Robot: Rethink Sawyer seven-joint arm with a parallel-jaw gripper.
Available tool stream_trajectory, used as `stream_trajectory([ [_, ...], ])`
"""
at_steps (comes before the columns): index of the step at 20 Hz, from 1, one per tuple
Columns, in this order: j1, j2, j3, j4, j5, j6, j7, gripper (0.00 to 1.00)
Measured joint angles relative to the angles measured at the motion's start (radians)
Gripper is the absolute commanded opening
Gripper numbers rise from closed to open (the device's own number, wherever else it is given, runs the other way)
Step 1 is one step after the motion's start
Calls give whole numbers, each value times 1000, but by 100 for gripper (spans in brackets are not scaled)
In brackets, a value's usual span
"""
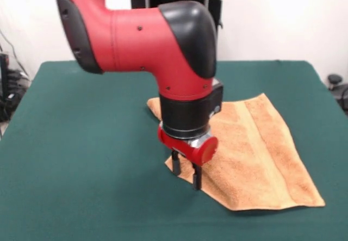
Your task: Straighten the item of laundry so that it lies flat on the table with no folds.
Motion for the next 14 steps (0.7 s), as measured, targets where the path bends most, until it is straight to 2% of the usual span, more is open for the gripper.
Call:
stream_trajectory([
  [8,-92,1,96,-1,-107,-1,0,100],
  [14,-119,2,139,2,-166,0,0,100],
])
